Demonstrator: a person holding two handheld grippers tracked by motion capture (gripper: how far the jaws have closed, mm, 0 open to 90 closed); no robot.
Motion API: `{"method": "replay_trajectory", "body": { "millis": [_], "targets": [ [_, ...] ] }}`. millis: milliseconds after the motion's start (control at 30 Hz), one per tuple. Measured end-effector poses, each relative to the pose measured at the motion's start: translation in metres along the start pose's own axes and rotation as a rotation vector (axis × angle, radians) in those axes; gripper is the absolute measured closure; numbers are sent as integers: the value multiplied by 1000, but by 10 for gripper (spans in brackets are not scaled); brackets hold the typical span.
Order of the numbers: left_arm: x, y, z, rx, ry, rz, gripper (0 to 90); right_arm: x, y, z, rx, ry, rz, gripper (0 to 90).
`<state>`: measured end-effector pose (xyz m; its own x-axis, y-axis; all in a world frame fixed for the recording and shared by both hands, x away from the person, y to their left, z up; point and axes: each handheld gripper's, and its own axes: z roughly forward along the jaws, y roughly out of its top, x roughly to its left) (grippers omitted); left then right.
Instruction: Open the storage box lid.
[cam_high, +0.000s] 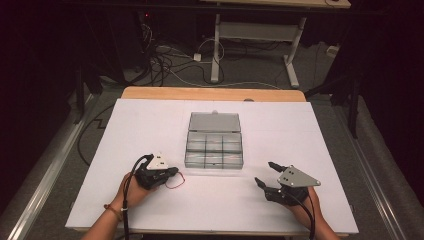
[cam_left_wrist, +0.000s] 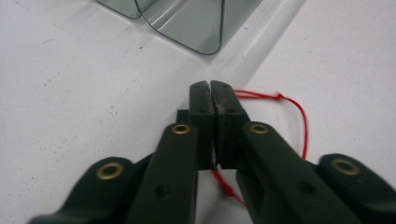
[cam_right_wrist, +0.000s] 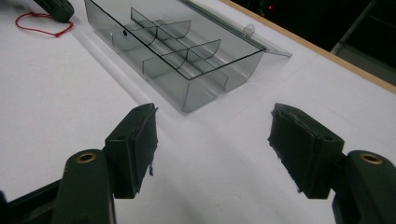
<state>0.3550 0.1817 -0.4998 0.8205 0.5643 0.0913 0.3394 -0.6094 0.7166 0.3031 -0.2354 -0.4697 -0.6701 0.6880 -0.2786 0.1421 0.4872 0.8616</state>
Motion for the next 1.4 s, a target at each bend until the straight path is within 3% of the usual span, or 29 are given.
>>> {"method": "replay_trajectory", "body": {
  "millis": [600, 833, 1100, 1400],
  "targets": [
    [-8, 8, -11, -78, 65, 34, 863, -8, -4, -3, -21, -24, 3, 267],
    [-14, 13, -11, -84, 59, 53, 863, -13, -6, -5, -36, -47, 9, 247],
    [-17, 15, -8, -88, 66, 74, 863, -14, -6, -3, -36, -35, 3, 243],
    [-15, 13, -18, -139, 83, 68, 863, -12, -6, 1, -26, -17, 10, 242]
  ]
}}
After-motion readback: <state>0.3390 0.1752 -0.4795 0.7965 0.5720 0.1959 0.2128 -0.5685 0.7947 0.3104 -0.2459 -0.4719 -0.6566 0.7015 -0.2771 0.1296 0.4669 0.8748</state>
